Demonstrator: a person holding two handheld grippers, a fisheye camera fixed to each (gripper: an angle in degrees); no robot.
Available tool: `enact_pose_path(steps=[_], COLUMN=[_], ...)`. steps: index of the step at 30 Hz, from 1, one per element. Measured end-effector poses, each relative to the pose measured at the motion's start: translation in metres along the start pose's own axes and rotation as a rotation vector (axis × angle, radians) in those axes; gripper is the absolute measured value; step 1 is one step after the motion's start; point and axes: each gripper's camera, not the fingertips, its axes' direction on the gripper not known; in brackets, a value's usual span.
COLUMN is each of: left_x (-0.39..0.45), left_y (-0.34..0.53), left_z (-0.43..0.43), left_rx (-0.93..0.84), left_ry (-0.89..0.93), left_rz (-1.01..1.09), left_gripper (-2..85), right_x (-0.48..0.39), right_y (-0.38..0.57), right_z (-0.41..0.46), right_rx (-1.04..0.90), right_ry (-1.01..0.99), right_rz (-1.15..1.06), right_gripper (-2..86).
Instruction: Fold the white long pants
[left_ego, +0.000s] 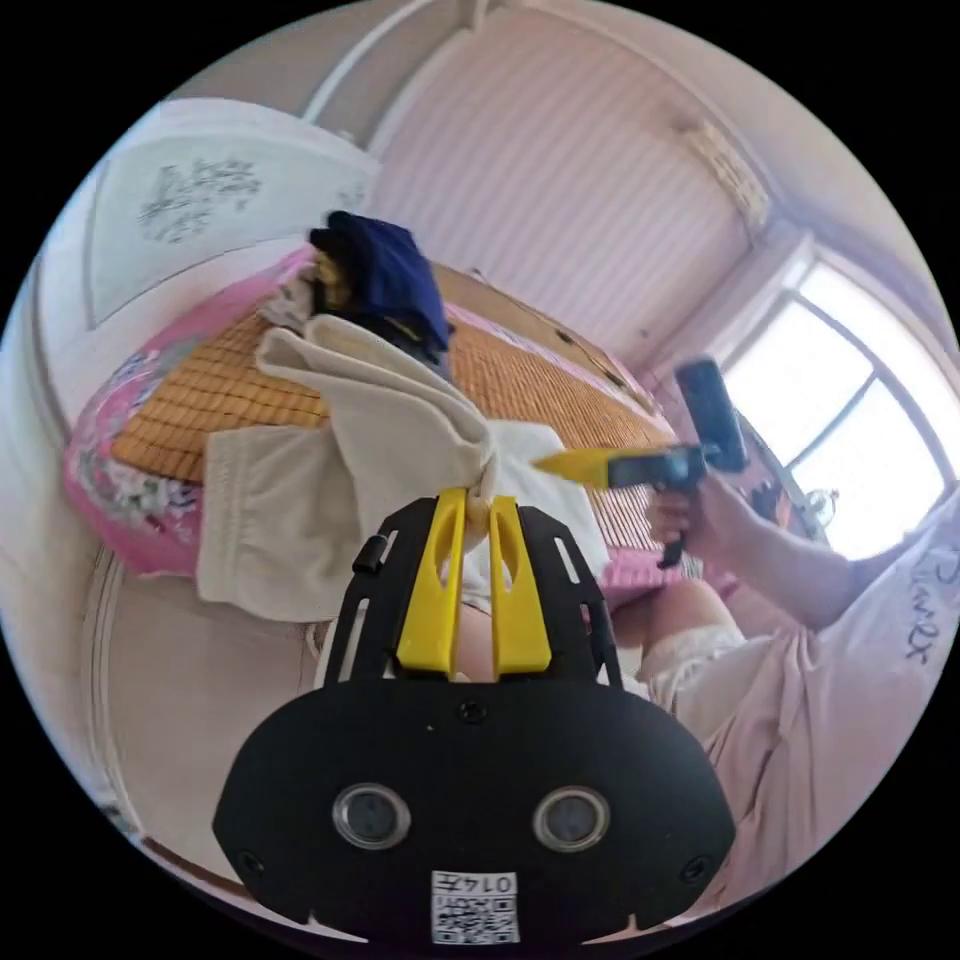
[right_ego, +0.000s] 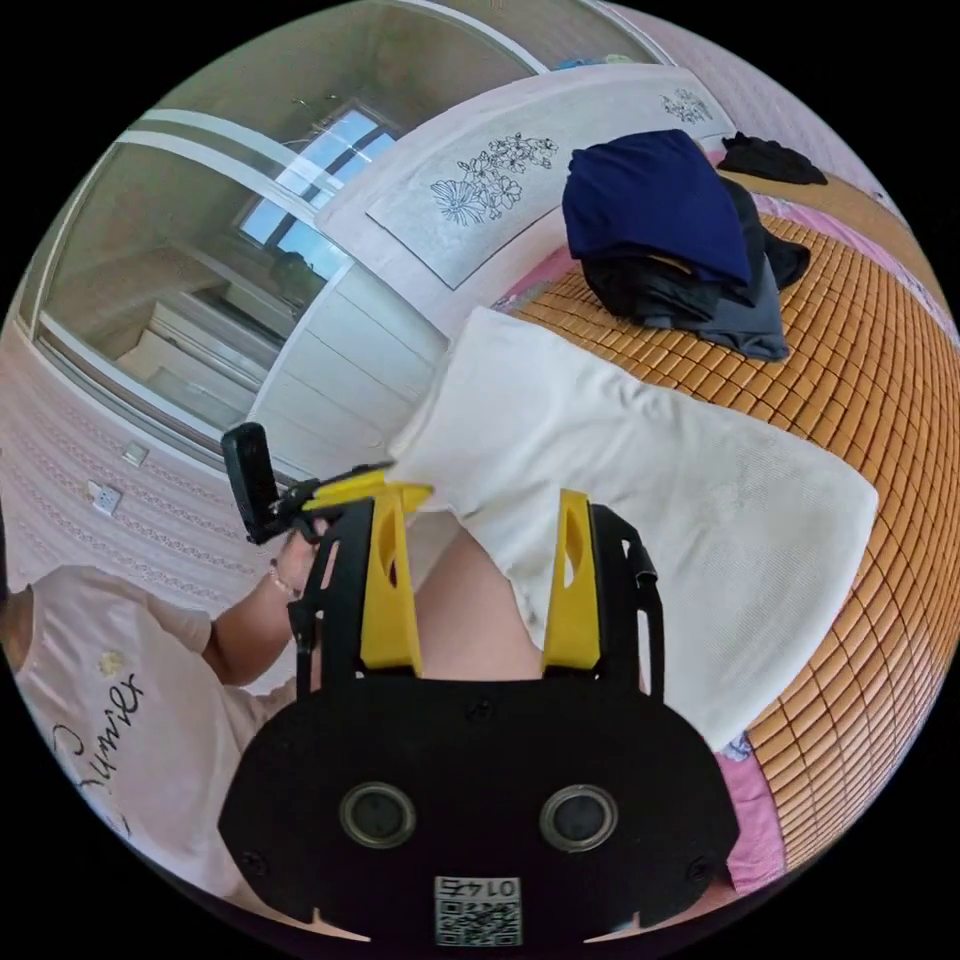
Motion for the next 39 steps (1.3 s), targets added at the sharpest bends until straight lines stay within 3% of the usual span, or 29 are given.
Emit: enact_pose_path(steps=[3,5,7,13,15,17,21,24,26,30,32,39], left_x=[0.061,0.099,0.116,0.068,0.033,-0.017,-0.076,-0.093,-0.101,-0.085,-0.074,-0.070], left_y=[0.006,0.016,0.020,0.014,0.009,-0.002,-0.029,-0.059,-0.075,-0.082,-0.089,-0.118], left_z=[0.060,0.091,0.104,0.076,0.066,0.057,0.068,0.101,0.153,0.202,0.200,0.143], left_rx=[-0.162,-0.234,-0.285,-0.208,-0.173,-0.140,-0.159,-0.204,-0.335,-0.460,-0.457,-0.311], left_ry=[0.120,0.186,0.161,0.257,0.206,0.021,-0.174,-0.268,-0.291,-0.463,-0.505,-0.384], left_rz=[0.130,0.199,0.244,0.150,0.081,-0.031,-0.161,-0.176,-0.193,-0.093,-0.038,-0.064], left_gripper=[4.4,5.5,6.6,8.3,8.2,8.7,11.9,13.7,15.4,13.0,5.5,0.1], right_x=[-0.008,-0.002,0.003,0.023,0.022,0.015,-0.001,-0.013,-0.014,0.003,0.012,0.029], right_y=[-0.014,-0.011,0.000,0.059,0.079,0.108,0.152,0.188,0.217,0.252,0.268,0.273], right_z=[0.011,0.023,0.018,-0.086,-0.130,-0.192,-0.280,-0.333,-0.365,-0.383,-0.379,-0.412], right_rx=[-0.049,-0.192,-0.217,0.008,0.076,0.170,0.305,0.365,0.398,0.330,0.311,0.388], right_ry=[0.047,0.230,0.295,0.259,0.351,0.470,0.686,0.910,1.024,1.038,1.018,1.007], right_rz=[-0.013,0.022,0.029,0.129,0.150,0.187,0.276,0.375,0.484,0.619,0.630,0.630], right_gripper=[20.0,12.1,7.5,5.1,4.9,4.7,4.7,4.8,4.9,5.1,5.2,4.9])
